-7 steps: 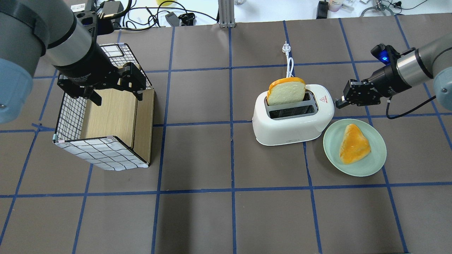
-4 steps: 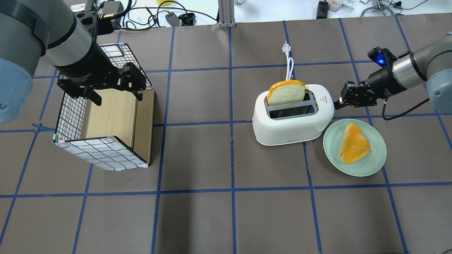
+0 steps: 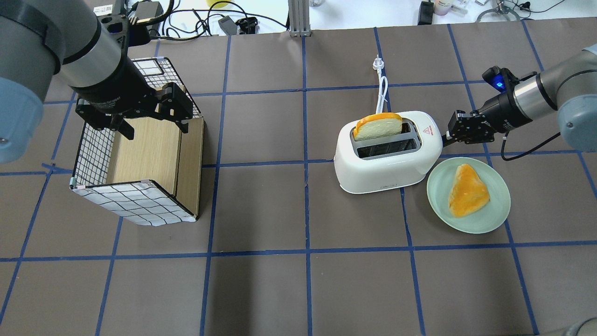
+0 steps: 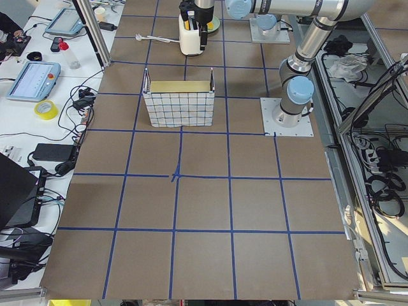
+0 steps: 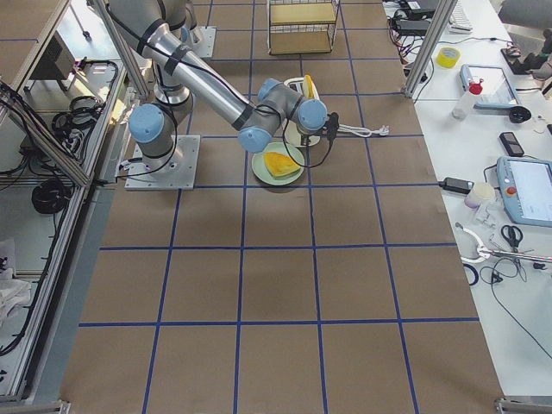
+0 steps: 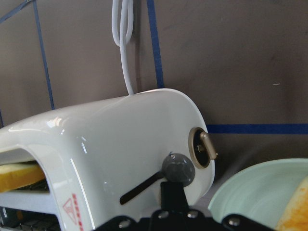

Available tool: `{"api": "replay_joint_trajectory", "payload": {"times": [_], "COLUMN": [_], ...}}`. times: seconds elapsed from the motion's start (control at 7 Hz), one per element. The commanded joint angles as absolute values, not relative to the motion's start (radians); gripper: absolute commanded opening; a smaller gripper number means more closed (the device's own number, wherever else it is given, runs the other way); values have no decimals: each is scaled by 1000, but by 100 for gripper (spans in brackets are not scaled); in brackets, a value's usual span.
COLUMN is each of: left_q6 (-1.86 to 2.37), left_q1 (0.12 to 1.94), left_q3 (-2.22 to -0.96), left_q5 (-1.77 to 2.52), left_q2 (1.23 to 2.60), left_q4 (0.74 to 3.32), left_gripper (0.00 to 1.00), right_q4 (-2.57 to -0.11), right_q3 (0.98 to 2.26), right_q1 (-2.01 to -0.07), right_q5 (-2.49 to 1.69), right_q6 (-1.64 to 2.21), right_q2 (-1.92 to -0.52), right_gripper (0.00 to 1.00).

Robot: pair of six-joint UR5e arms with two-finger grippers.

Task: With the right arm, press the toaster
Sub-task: 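Press the toaster lever down with the right gripper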

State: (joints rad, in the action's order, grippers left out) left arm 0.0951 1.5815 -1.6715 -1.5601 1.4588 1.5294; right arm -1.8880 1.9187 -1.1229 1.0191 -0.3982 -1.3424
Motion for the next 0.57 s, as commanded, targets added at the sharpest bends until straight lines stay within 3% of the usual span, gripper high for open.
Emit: {"api": "replay_joint_trajectory", "payload": {"times": [0.0,0.43], "left_q6": [95,95], "left_q1": [1582,1582], "left_q3": [-1671,-1672], "left_q5": [-1560,-1560], "left_q2": [1459,1459], "left_q4": [1529,1529], "left_gripper": [100,100], "right_q4": [-1902,-1901], "right_q3": [1919,1919], "right_q1": [-1123,-1123], "right_q5": [1019,1020], "right_q6": [-397,-390], "right_q2": [-1321,-1321], "right_gripper": [0,0]}}
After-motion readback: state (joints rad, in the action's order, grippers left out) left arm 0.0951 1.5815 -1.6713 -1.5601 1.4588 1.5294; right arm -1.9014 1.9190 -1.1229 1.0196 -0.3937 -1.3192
